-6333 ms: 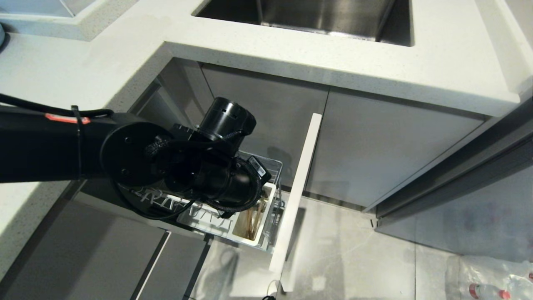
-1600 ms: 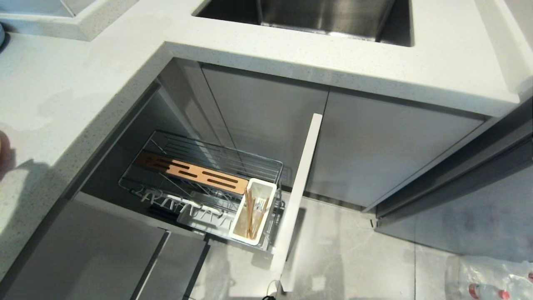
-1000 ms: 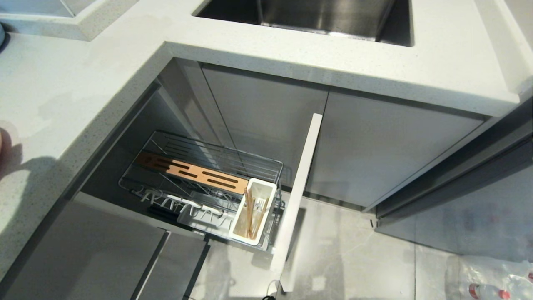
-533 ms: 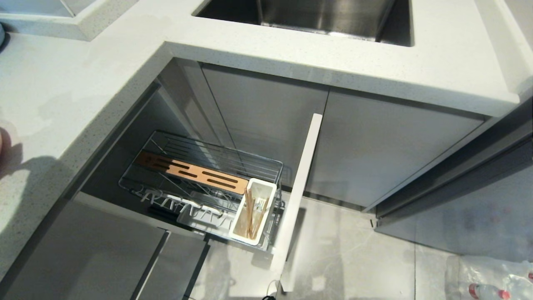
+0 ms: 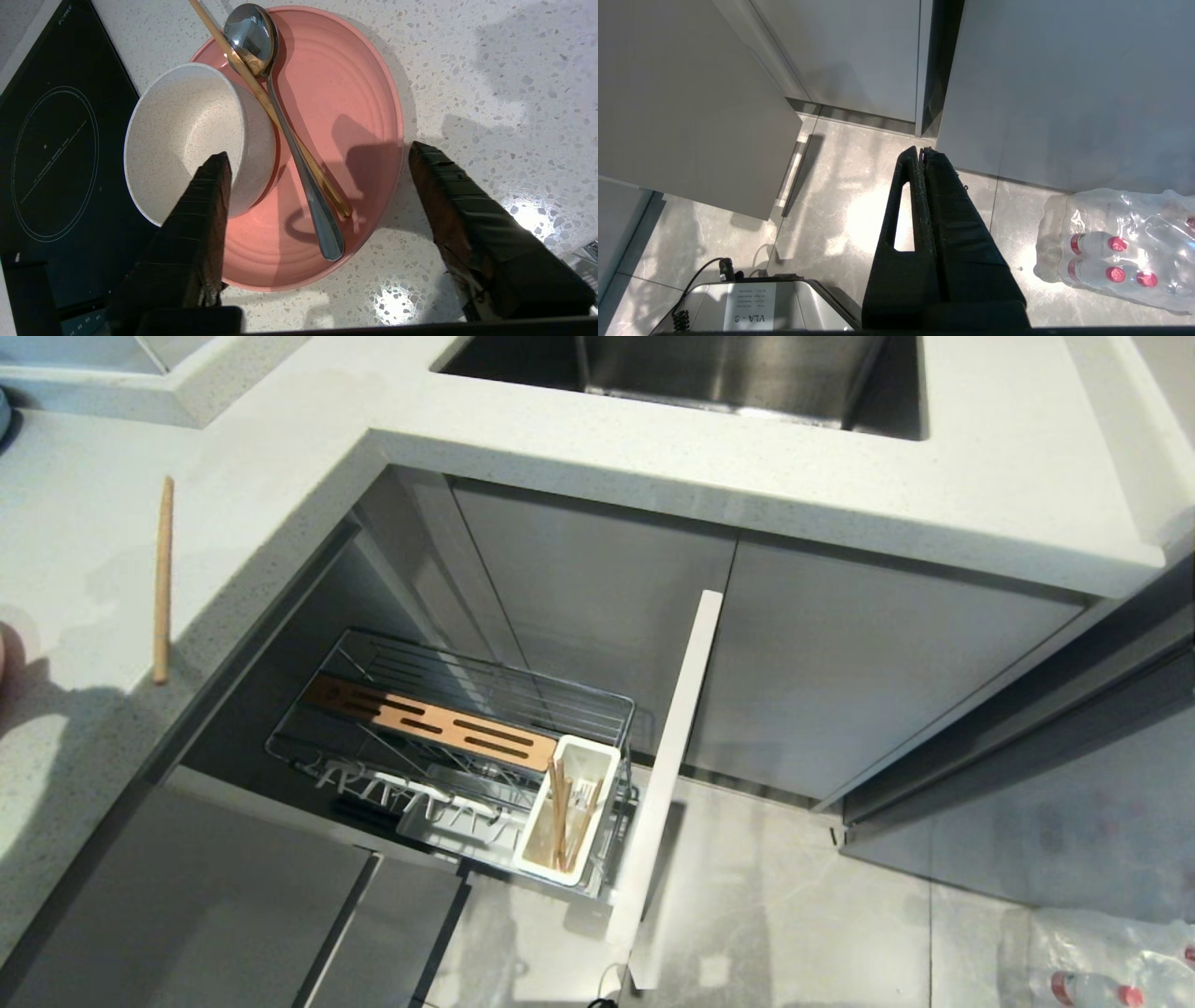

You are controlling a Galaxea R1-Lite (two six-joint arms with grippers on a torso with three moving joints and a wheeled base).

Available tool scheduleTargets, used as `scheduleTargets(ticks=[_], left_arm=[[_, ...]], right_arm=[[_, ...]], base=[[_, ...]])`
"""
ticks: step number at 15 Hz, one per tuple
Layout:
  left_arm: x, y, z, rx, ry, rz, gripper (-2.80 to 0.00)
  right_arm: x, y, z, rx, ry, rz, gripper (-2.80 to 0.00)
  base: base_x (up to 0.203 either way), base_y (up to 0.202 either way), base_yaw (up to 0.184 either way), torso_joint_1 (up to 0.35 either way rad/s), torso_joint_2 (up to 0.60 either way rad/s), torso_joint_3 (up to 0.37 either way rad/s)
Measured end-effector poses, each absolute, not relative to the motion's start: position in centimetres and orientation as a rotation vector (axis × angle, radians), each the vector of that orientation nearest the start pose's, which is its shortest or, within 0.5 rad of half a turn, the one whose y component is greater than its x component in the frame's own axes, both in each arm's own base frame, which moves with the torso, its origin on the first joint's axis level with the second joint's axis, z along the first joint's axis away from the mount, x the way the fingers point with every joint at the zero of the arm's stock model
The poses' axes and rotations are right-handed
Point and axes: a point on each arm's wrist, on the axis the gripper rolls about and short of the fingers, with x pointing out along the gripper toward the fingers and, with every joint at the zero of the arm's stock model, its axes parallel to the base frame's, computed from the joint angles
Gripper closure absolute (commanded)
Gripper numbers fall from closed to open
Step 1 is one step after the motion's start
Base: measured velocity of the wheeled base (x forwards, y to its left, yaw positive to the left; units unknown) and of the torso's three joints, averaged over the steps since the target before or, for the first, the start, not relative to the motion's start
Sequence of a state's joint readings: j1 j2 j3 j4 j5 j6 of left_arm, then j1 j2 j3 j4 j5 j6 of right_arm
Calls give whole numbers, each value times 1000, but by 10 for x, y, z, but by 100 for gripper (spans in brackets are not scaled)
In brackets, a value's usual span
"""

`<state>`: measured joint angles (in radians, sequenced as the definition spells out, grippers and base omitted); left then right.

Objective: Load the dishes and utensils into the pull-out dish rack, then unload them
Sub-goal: Take the spoon out of the cupboard

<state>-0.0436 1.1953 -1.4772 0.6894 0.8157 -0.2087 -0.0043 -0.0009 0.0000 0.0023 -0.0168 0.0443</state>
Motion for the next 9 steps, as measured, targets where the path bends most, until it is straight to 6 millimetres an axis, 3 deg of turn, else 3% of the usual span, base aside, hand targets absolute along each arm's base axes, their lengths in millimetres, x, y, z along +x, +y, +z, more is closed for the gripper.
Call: scheduleTargets(ticks=[9], left_arm=[[125, 11, 362, -21, 299, 794, -280]], right_arm=[[-23, 0, 75, 44, 1, -21, 0]], base=[[0, 0, 0, 0, 0, 0]])
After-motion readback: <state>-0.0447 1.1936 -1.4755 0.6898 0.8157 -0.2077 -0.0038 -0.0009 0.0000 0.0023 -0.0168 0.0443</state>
